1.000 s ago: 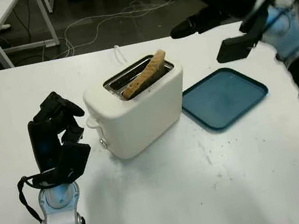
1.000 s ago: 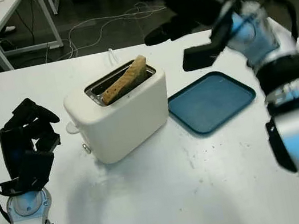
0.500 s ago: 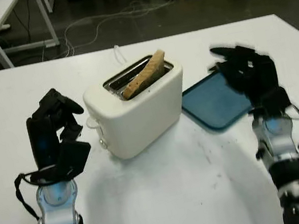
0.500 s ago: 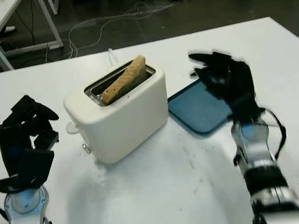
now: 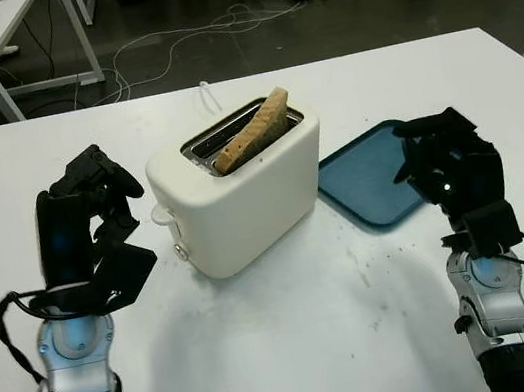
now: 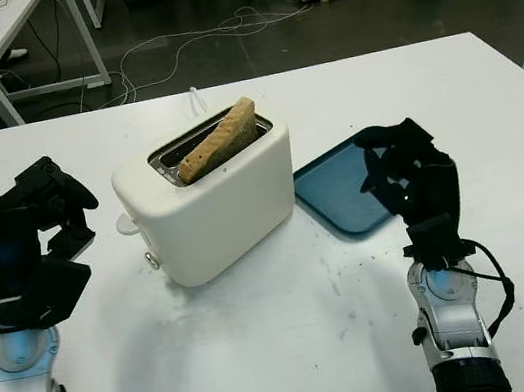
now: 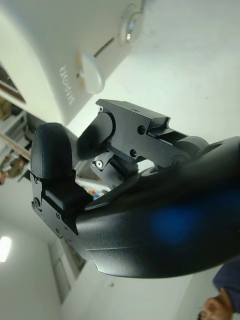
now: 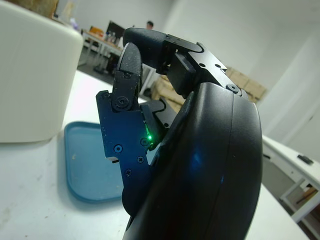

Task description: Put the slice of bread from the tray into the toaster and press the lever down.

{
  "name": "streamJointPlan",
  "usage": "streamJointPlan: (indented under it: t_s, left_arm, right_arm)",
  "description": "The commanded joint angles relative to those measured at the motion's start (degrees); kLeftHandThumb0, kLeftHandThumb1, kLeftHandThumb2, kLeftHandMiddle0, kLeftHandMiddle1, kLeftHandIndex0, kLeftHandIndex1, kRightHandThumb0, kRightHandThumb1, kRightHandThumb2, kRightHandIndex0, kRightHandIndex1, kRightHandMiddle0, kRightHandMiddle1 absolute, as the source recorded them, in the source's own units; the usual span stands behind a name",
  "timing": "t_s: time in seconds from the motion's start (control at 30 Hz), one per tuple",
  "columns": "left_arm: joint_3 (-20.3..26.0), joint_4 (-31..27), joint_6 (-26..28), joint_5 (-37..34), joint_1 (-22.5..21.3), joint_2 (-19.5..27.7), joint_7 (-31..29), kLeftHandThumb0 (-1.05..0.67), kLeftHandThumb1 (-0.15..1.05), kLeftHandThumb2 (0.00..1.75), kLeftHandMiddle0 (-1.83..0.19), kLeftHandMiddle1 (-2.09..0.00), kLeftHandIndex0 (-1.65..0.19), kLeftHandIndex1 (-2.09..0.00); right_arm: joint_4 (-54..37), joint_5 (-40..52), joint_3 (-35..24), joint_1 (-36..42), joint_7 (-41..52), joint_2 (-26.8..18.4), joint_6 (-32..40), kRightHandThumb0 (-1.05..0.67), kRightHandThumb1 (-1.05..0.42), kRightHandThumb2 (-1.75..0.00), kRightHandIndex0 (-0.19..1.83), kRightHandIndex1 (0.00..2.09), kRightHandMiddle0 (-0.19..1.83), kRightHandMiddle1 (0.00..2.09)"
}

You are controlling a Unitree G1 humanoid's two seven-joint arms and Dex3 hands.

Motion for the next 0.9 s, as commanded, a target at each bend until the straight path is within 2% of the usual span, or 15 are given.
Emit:
streamJointPlan:
  t_s: [0.0, 0.13, 0.3, 0.43, 0.57, 0.63, 0.87]
  left_arm:
    - [0.2, -2.0, 1.4, 0.5, 0.2, 1.9, -2.5, 0.02, 0.65, 1.08, -1.13, -1.75, -0.68, -1.51]
    - [1.0, -4.1, 1.9, 0.8, 0.7, 6.2, -7.1, 0.05, 0.62, 1.03, -1.12, -1.75, -0.78, -1.04]
    - [0.4, -5.3, 1.7, 3.4, 0.1, 11.3, -11.5, 0.05, 0.58, 0.88, -1.08, -1.75, -0.91, -0.64]
    - [-1.0, -4.3, 0.8, 7.2, -1.0, 14.6, -13.5, -0.01, 0.66, 0.55, -1.06, -1.60, -1.05, -0.33]
    - [-2.6, -3.0, 0.3, 10.0, -2.2, 18.0, -16.6, 0.02, 0.75, 0.25, -1.11, -1.45, -1.06, -0.14]
    - [-3.0, -2.8, 0.6, 10.4, -2.7, 18.9, -18.1, 0.04, 0.78, 0.17, -1.14, -1.42, -1.07, -0.10]
    - [-3.8, -3.1, 1.7, 13.6, -3.0, 20.5, -20.6, 0.04, 0.81, 0.08, -1.18, -1.38, -1.11, -0.07]
  right_arm:
    - [-1.5, -0.5, -0.7, -1.2, 0.7, -1.6, 1.7, -0.44, -0.92, -0.43, 0.84, 1.75, 0.69, 1.50]
    - [-0.5, 0.8, -1.0, -3.3, 3.4, -3.4, 1.9, -0.41, -0.92, -0.40, 0.80, 1.75, 0.71, 1.41]
    - [0.6, -0.8, -0.7, -4.5, 3.7, -3.9, 1.8, -0.43, -0.92, -0.38, 0.82, 1.73, 0.78, 1.28]
    - [1.0, -1.2, -0.5, -4.9, 3.4, -3.6, 1.1, -0.41, -0.92, -0.38, 0.81, 1.74, 0.77, 1.27]
    - [0.7, -0.7, -0.5, -5.0, 3.7, -3.4, 1.2, -0.39, -0.92, -0.37, 0.82, 1.75, 0.75, 1.30]
    - [0.7, -0.7, -0.6, -4.9, 3.8, -3.4, 1.1, -0.38, -0.92, -0.37, 0.82, 1.75, 0.74, 1.31]
    - [0.6, -1.4, -0.3, -4.5, 4.0, -3.8, 0.9, -0.38, -0.92, -0.36, 0.81, 1.75, 0.73, 1.30]
